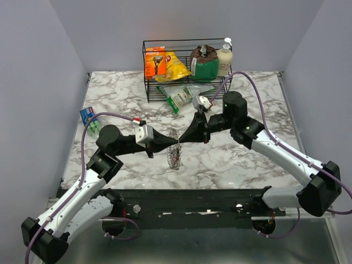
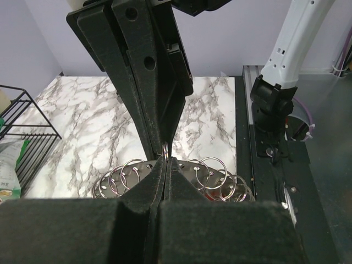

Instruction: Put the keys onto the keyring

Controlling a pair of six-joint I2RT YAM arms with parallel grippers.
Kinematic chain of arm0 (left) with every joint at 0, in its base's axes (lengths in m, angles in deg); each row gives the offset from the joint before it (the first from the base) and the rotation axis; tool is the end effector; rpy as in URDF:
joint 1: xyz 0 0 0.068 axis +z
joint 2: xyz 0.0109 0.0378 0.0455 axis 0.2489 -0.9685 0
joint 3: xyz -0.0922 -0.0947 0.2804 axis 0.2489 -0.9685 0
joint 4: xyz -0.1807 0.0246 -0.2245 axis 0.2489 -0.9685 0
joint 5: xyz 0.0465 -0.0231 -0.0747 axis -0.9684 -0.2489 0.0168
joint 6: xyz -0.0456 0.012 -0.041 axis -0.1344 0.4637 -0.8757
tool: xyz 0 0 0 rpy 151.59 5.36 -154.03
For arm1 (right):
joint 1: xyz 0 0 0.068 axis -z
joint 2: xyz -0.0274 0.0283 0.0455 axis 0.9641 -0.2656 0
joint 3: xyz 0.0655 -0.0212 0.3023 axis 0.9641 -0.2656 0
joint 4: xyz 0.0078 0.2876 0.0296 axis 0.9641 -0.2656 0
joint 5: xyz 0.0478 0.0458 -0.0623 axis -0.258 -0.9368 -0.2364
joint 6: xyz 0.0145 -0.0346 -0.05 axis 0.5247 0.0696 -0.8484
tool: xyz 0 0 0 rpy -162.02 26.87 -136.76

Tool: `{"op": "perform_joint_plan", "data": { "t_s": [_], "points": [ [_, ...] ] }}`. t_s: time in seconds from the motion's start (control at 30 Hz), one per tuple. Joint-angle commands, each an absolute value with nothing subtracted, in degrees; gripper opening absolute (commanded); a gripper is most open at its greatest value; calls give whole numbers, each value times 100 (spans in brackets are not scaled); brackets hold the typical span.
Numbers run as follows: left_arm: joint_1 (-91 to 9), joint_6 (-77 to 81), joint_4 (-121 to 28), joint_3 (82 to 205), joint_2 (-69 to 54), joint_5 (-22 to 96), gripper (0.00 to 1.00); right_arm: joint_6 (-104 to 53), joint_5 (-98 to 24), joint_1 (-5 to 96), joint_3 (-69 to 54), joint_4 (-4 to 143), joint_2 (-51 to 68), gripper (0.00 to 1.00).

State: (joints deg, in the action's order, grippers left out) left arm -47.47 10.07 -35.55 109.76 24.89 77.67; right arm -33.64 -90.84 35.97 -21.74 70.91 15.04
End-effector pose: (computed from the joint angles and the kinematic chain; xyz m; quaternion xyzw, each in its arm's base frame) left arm 0.1332 -0.1295 0.3729 0.4558 0.4956 -0.4708 0.5700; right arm 0.2190 0.2288 0.3812 -0.5319 0.5167 0.5497 0.3848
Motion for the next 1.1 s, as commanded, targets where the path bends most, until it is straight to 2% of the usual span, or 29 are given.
{"op": "perform_joint_plan", "data": {
  "t_s": [0.0,0.6,1.07],
  "points": [
    [-4790,885,-2811,11042,2571,8106,0,-3397,-8973,3566,-2048,7013,1305,1],
    [-4790,1149,-2987,11033,2772,7746,0,-3801,-9526,3566,-2250,6829,1508,3],
    [-4790,859,-2583,11033,2737,7992,0,-3976,-9773,3540,-2084,6460,1200,6]
  ]
}}
